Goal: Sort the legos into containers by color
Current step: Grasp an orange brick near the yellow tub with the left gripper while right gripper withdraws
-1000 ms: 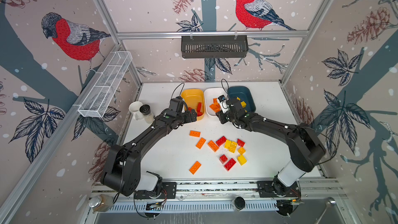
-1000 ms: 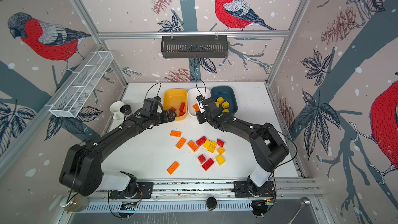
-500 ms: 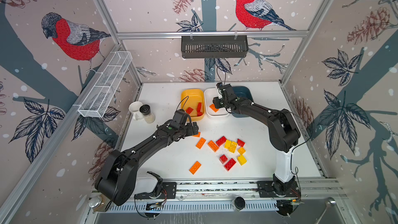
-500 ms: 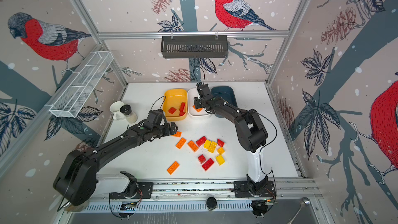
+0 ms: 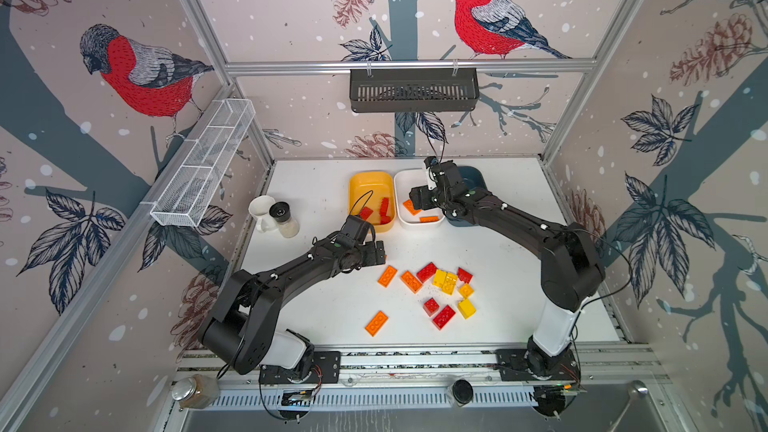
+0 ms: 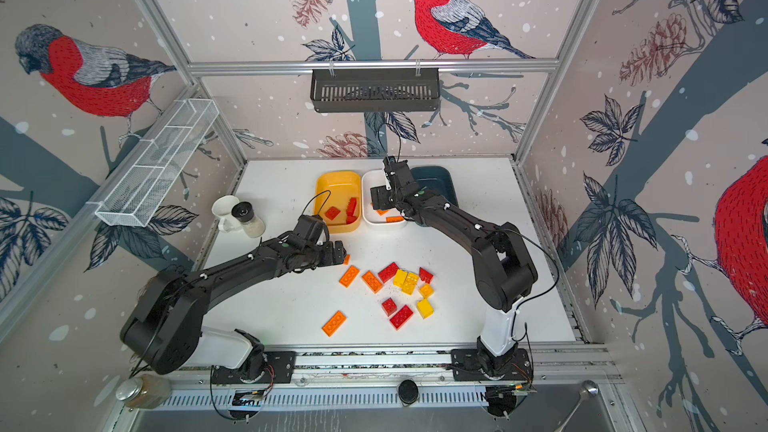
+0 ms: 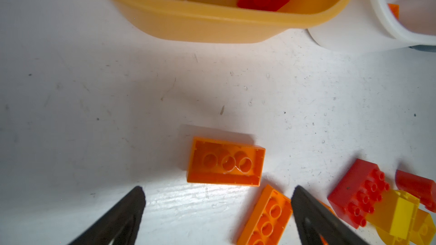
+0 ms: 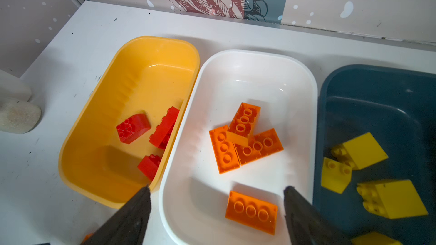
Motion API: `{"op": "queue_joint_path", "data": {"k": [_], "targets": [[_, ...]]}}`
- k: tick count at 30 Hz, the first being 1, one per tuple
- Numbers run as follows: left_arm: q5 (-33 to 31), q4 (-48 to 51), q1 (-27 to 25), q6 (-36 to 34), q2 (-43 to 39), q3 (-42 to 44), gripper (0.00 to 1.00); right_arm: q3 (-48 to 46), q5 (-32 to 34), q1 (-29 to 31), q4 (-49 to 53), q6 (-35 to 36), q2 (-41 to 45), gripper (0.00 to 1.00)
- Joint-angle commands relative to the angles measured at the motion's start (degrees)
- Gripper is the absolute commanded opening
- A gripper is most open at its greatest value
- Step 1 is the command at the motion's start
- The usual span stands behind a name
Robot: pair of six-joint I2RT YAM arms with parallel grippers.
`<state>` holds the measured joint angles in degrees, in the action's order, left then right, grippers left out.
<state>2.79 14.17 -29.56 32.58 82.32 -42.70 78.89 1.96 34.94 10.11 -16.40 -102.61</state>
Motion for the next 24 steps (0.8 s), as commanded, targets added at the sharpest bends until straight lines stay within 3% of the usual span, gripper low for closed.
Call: {"op": "queue_joint_path", "data": {"k": [1,2,6,13,24], "targets": [[-2.46,-0.30,-0.60,-1.90,0.96,-0.85,0.97,-3.22,0.95,0.12,-2.83,-0.44,3.78,0.94],[-2.89,-0.12,-0.82,-2.22,1.29,-0.94,0.97,-4.98,1.24,0.17,-3.62,-0.82,5.38,1.00],[-3.92,0.28,-1.87,-3.55,2.84,-1.72,0.97,-13.68,4.28,0.22,-8.39,-3.88,12.88,1.00],[-6.30,2.14,-4.44,-6.51,8.08,-4.58,0.97,-28.64,15.42,-0.83,-13.00,-11.12,27.61,1.00],[-11.70,4.62,-5.76,-7.54,13.38,-8.18,0.92,-43.84,13.25,-12.85,-17.53,-21.64,44.06,1.00]]}}
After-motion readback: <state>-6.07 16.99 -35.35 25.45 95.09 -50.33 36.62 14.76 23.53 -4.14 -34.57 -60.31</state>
